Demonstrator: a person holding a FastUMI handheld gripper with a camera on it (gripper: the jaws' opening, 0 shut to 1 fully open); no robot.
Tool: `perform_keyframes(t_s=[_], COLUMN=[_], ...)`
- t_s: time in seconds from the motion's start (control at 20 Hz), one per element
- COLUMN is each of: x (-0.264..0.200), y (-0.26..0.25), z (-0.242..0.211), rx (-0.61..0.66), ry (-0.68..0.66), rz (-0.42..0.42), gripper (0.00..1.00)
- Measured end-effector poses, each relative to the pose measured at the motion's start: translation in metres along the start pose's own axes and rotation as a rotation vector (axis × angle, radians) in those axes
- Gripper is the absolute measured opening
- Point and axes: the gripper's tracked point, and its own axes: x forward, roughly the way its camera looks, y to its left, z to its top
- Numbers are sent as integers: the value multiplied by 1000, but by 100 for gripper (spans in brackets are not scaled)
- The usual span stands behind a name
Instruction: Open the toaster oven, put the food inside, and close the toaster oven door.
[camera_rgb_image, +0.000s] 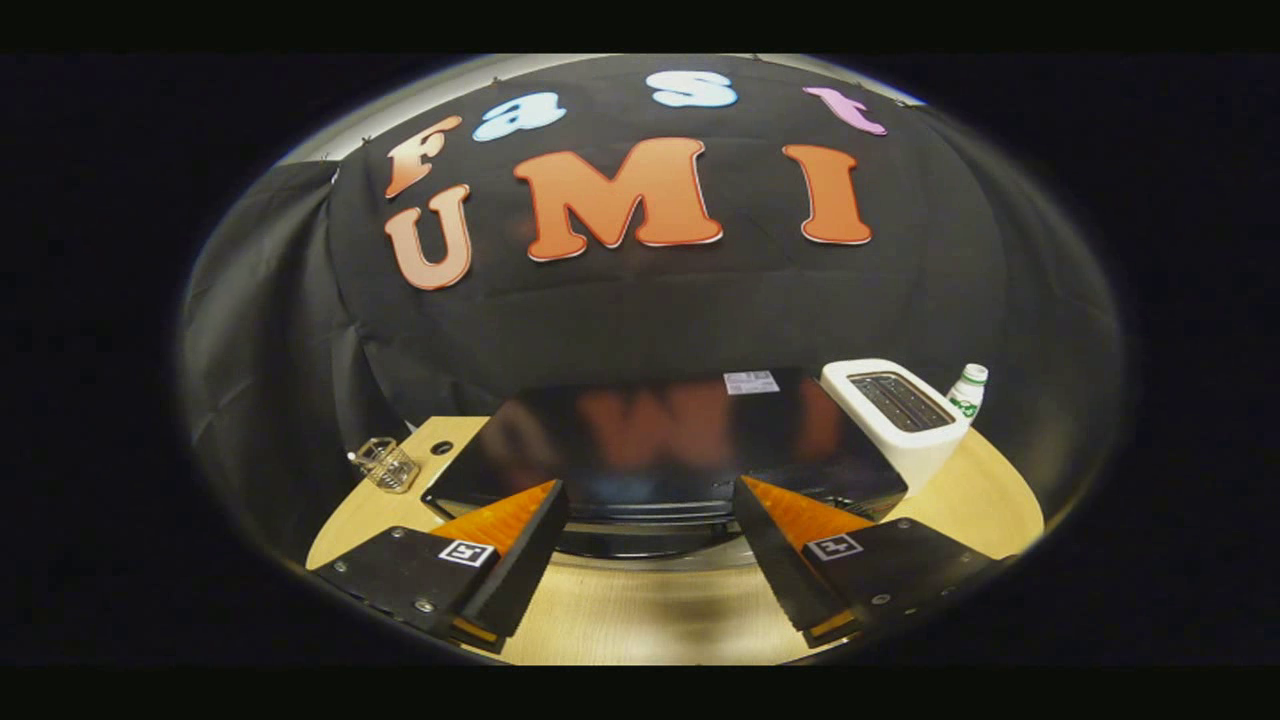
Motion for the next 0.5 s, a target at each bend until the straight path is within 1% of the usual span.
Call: perform_keyframes(t_s=[0.05,0.1,0.15,0.25,0.4,0.5], x=[2,5,6,4,3,-2], y=[-3,-4,-5,-5,-7,-7], z=[-6,-1,-2,-6,-6,-8], rx=[-20,-32,-40,-60,-53,-60], ry=[3,-43,-33,-63,-82,-107], rz=[-22,-43,-64,-93,-110,-104], gripper=[97,97,96,96,96,91])
